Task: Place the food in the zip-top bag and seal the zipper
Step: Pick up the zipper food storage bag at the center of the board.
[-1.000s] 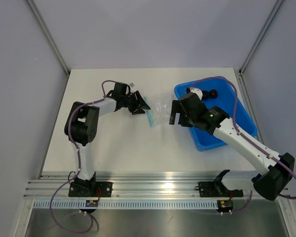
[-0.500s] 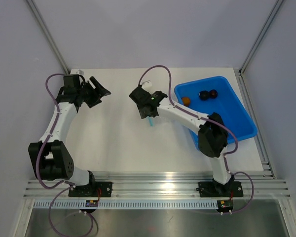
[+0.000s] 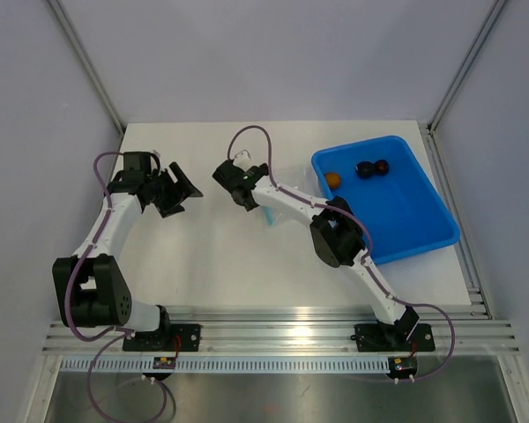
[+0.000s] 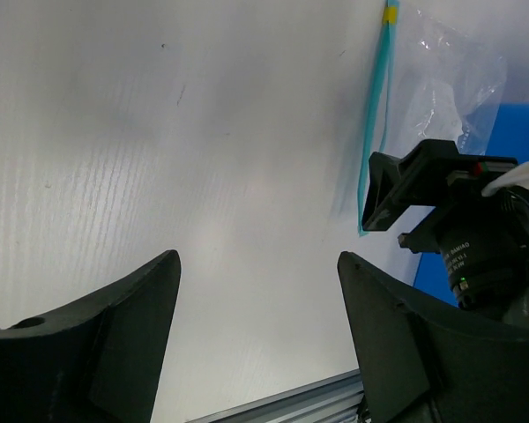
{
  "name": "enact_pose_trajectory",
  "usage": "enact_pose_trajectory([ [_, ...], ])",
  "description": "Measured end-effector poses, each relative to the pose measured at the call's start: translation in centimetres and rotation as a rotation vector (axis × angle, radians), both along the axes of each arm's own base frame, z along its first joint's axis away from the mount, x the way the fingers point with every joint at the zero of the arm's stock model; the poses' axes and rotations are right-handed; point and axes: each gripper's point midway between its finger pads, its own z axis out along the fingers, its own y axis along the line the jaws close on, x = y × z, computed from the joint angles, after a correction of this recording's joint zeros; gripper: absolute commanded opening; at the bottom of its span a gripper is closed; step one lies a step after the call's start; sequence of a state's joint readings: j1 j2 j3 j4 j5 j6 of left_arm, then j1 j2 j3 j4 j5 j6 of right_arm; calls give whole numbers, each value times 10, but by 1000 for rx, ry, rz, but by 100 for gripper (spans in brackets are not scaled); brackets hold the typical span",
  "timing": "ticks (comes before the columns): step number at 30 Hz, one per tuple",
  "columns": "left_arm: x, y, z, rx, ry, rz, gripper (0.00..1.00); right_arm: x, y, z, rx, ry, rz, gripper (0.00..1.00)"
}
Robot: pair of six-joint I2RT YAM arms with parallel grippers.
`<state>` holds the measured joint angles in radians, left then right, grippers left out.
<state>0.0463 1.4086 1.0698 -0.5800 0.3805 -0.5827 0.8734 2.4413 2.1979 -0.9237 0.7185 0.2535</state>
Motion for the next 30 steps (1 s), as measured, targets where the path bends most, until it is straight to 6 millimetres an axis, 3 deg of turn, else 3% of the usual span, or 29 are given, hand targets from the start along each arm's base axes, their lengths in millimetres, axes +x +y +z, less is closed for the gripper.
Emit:
enact_pose_trajectory([
  [6, -2, 0, -2, 3, -1, -10, 76, 5, -5, -23, -72, 6, -6, 62],
  [10, -6, -1, -6, 2, 12, -11, 76, 8, -11, -28, -94, 6, -17, 50],
  [13, -7, -1, -8, 2, 15, -11, 76, 10, -14, -26, -101, -3, -22, 36],
  [14, -7, -1, -8, 2, 15, -11, 76, 11, -14, -26, -104, -5, -22, 22],
  [17, -7, -1, -8, 1, 16, -11, 76, 12, -15, -25, -108, -12, -26, 0],
  [22, -7, -2, -5, -5, 6, -16, 76, 11, -16, -28, -105, -11, -30, 0],
  [25, -8, -6, -3, -19, -2, -34, 87, 7, -17, -30, -94, 7, -29, 0],
  [28, -7, -18, 2, -49, -27, -83, 88, -4, -16, -24, -37, 44, -22, 0],
  [30, -8, -34, 7, -75, -50, -137, 88, -13, -14, -10, 32, 58, -19, 0],
])
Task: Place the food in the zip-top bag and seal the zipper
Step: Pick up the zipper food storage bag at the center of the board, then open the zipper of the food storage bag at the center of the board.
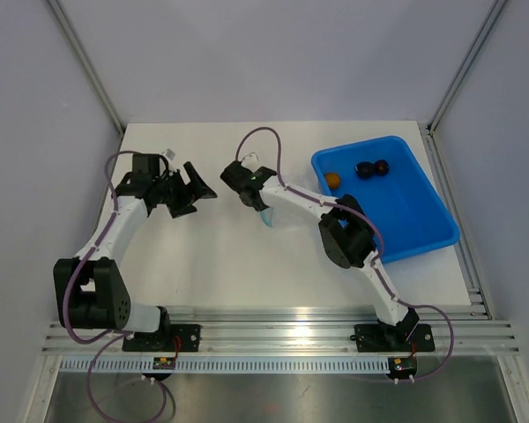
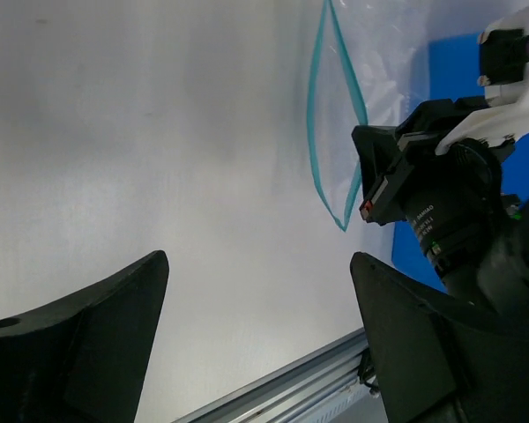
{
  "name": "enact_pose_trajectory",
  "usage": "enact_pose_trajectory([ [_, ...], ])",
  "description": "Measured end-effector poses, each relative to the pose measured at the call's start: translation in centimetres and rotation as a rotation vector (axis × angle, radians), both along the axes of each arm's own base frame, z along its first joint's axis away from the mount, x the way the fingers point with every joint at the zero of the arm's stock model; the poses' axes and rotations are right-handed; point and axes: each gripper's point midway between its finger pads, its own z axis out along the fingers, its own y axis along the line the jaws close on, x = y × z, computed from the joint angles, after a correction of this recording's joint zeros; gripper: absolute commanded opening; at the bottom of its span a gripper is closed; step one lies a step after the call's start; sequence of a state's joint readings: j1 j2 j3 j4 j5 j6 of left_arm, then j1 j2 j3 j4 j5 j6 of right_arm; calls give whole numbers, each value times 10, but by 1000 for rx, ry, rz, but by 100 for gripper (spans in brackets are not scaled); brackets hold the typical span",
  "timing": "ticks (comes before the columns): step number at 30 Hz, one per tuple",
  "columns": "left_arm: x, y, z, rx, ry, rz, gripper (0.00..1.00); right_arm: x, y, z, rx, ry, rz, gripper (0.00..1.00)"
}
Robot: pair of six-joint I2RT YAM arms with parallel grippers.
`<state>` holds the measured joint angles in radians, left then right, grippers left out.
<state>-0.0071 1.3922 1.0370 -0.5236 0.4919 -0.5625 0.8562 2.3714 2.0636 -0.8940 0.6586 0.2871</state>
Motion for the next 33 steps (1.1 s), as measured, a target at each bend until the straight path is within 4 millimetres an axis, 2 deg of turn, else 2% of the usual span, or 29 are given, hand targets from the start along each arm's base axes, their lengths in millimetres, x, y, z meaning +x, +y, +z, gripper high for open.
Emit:
enact_pose_trajectory([
  [3, -3, -36, 8, -35, -49, -103, 86, -14, 3, 30, 125, 7, -4, 0],
  [5, -6, -59, 10, -63, -70, -159, 80, -21, 8, 61, 248, -10, -9, 0],
  [8, -9, -78, 6, -115, -80, -194, 76, -30, 14, 86, 375, -23, -17, 0],
  [10, -13, -83, -2, -135, -63, -190, 74, -41, 14, 97, 452, -17, -21, 0],
  [14, -19, -95, -7, -160, -46, -195, 72, -63, 11, 95, 540, 36, -32, 0],
  [21, -24, -118, -7, -175, -52, -245, 66, -82, 13, 71, 603, 110, -67, 0],
  [25, -26, -126, -17, -168, -22, -260, 55, -89, 13, 64, 628, 134, -83, 0],
  [31, -28, -133, -34, -153, 30, -266, 43, -93, 16, 76, 694, 128, -91, 0],
  [33, -28, -135, -37, -151, 38, -265, 35, -94, 16, 82, 723, 121, -94, 0],
])
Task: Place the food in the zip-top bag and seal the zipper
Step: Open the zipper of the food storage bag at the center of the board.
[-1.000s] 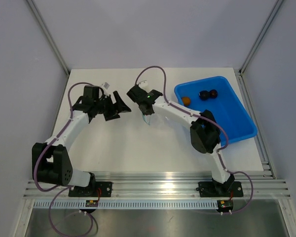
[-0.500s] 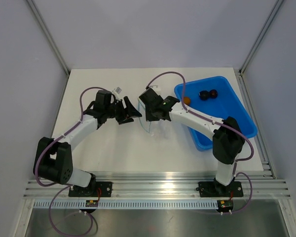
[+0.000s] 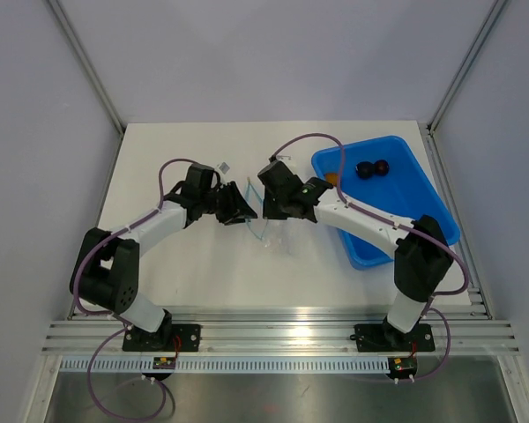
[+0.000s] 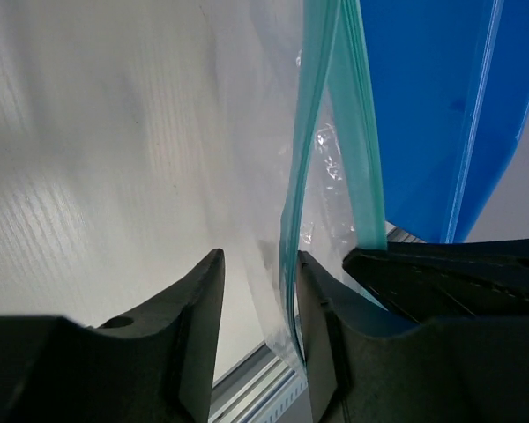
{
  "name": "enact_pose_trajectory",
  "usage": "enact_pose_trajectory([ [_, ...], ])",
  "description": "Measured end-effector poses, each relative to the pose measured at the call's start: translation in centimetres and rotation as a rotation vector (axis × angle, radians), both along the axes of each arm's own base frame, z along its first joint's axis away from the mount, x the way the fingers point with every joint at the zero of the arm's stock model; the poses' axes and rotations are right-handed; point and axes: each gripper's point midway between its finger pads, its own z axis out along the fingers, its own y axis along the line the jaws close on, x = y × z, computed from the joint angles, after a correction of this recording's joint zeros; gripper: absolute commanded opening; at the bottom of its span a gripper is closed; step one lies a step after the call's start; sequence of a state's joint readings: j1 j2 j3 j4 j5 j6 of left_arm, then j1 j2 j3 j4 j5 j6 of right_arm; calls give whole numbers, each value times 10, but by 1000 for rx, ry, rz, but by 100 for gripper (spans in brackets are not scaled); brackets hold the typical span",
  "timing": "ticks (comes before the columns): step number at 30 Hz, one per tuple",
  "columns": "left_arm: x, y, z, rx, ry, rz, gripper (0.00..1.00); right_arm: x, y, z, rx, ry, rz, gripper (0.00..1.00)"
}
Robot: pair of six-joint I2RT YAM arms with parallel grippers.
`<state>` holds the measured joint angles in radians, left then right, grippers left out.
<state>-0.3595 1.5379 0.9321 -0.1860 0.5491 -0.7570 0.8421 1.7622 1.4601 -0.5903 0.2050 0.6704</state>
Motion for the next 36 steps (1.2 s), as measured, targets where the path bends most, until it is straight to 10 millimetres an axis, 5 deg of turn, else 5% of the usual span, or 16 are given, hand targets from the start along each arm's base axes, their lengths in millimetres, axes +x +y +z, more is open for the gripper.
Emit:
enact_pose_trajectory([
  [1, 0, 0, 0, 0, 2, 2, 30, -1, 0, 3, 21, 0, -4, 0],
  [2, 0, 0, 0, -1, 3, 5, 8, -1, -1, 5, 32, 0, -9, 0],
  [3, 1, -1, 1, -3, 7, 8, 0, -1, -3, 6, 53, 0, -17, 0],
  [10, 9, 4, 12, 57, -18, 11, 0, 7, -40, -6, 191, 47, -129, 0],
  [15, 28, 7, 54, 144, -115, -4, 0, -1, -46, -10, 247, 60, -141, 1],
  [20, 44, -15, 97, 278, -242, -70, 0, 2, -35, 6, 325, 34, -122, 24],
  [22, 41, -28, 93, 339, -256, -107, 0, 2, -33, 7, 334, 36, -122, 37],
  [25, 28, -38, 67, 435, -216, -167, 0, 2, -37, 9, 331, 23, -133, 38],
  [29, 20, -24, 33, 558, -133, -191, 0, -10, -69, 26, 330, -59, -185, 41],
  [36, 27, -6, 33, 643, -131, -167, 0, 17, -169, 95, 358, -299, -402, 53],
])
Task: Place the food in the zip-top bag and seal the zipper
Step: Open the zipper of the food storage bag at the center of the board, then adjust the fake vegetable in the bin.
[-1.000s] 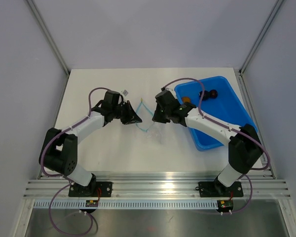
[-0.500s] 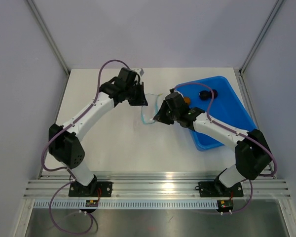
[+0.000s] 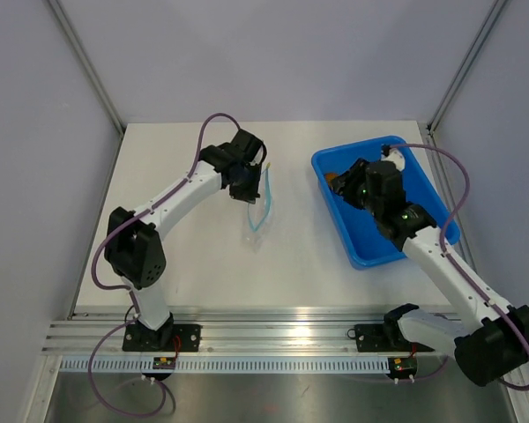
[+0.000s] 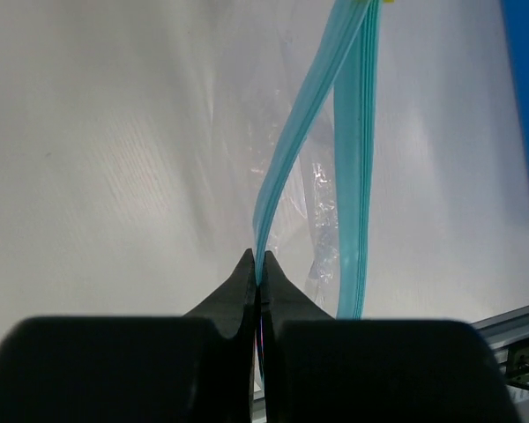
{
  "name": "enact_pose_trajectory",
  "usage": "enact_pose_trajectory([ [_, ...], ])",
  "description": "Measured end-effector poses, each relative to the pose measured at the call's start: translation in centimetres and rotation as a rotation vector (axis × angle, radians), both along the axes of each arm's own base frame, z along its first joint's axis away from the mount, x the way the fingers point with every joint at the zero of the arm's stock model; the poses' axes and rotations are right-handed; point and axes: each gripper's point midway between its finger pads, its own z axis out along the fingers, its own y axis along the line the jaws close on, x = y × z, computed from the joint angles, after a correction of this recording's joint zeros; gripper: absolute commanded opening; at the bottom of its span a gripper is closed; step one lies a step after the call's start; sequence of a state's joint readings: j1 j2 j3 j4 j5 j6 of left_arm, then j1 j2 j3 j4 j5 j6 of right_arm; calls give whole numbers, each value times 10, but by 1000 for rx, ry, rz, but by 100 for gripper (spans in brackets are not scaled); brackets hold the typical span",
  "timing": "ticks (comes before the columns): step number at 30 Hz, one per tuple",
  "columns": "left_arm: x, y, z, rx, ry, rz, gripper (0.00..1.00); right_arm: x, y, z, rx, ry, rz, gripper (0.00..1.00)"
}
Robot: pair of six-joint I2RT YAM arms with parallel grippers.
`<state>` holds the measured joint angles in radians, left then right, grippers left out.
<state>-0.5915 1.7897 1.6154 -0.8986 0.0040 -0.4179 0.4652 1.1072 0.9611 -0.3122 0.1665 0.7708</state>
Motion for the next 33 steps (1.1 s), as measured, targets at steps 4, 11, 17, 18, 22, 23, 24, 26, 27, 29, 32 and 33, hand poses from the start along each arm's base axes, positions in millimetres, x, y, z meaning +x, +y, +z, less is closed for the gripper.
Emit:
enact_pose_trajectory([
  [4, 9, 0, 11, 10, -36, 12, 0, 31, -67, -10, -21, 48, -172, 67],
  [11, 9, 1, 11, 19, -28, 13, 0, 87, -116, -89, 41, 262, -226, 86],
  [17, 13, 2, 13, 41, -28, 22, 0, 114, -96, -140, 119, 374, -121, 91],
  [18, 15, 2, 14, 42, -32, 24, 0, 119, -92, -145, 132, 377, -106, 92],
  [22, 19, 1, 18, 43, -40, 27, 0, 131, -80, -157, 181, 373, -50, 93],
  [23, 19, 0, 17, 44, -39, 27, 0, 133, -78, -160, 191, 375, -39, 93],
  [24, 20, 0, 17, 46, -37, 27, 0, 135, -76, -163, 200, 378, -28, 93],
  [26, 21, -1, 14, 49, -33, 27, 0, 139, -73, -169, 212, 380, -12, 93],
  [27, 22, -1, 12, 51, -28, 27, 0, 142, -71, -172, 216, 385, -6, 93],
  [29, 22, -2, 10, 55, -23, 27, 0, 149, -69, -177, 223, 388, 8, 92],
  [32, 22, -3, 8, 61, -16, 24, 0, 154, -68, -183, 221, 392, 17, 92],
  [33, 23, -3, 8, 64, -16, 24, 0, 154, -68, -185, 221, 395, 21, 91],
])
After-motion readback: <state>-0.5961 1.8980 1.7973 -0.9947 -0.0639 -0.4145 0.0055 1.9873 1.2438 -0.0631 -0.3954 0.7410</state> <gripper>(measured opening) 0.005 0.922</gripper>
